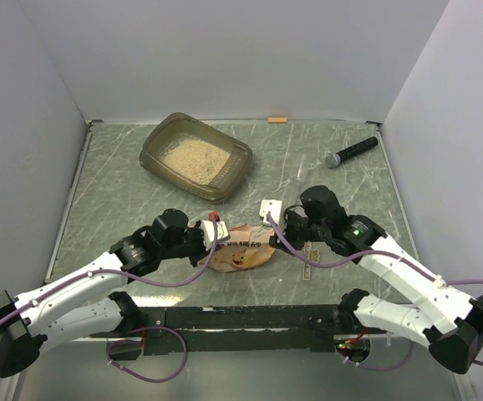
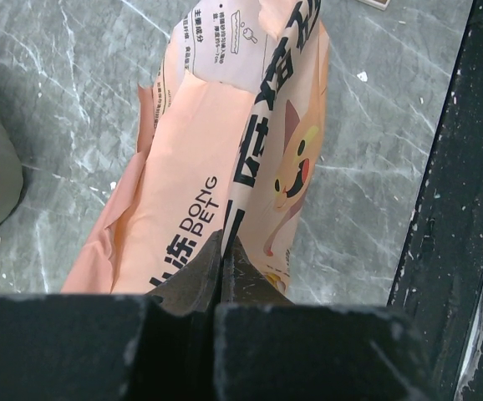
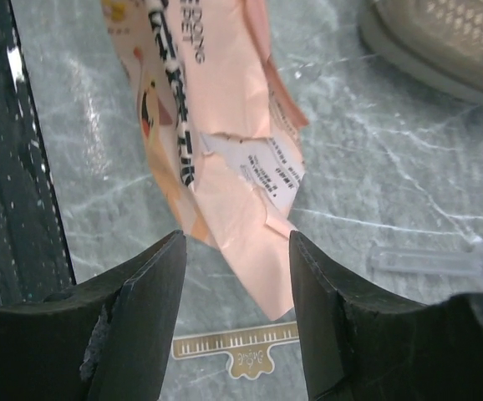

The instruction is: Fill the litter box with clean litter

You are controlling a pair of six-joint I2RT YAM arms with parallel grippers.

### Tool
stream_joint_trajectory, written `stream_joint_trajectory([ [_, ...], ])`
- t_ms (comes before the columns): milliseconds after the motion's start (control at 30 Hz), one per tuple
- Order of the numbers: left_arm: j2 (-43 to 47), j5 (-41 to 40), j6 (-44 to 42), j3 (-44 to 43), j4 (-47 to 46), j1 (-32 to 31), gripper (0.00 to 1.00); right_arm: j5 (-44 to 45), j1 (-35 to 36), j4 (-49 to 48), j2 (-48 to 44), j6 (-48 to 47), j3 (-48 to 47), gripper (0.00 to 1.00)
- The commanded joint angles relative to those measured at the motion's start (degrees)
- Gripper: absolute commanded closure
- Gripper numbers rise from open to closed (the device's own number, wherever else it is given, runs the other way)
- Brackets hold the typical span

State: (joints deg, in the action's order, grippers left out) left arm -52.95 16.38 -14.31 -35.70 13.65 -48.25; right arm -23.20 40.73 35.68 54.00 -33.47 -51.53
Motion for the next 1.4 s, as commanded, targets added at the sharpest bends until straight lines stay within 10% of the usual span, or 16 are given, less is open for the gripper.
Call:
stream_joint_trajectory([
  [0,2.3,-1.2,0.6,-3.0,0.3,0.0,0.99,-2.8,-0.3,1.9,1.5,-5.5,-1.8,0.40],
  [533,1.8,-1.3,1.5,-3.0,0.5,0.0,0.99,-4.7,-0.9,-4.8,6.9,-7.0,2.8,0.42],
  [633,2.0,-2.0,1.6,-3.0,0.5,0.0,0.99,-5.2,-1.0,-1.9,8.4,-7.0,2.0,0.54],
  [767,2.4,-2.8,1.7,-3.1,0.8,0.0,0.99,-1.0,-1.0,1.8,9.8,-7.0,1.1,1.00],
  [1367,8.1,-16.2,-1.3,-3.7,1.9,0.0,0.99,-4.5,-4.1,18.4,14.1,-10.4,-16.3,1.00],
])
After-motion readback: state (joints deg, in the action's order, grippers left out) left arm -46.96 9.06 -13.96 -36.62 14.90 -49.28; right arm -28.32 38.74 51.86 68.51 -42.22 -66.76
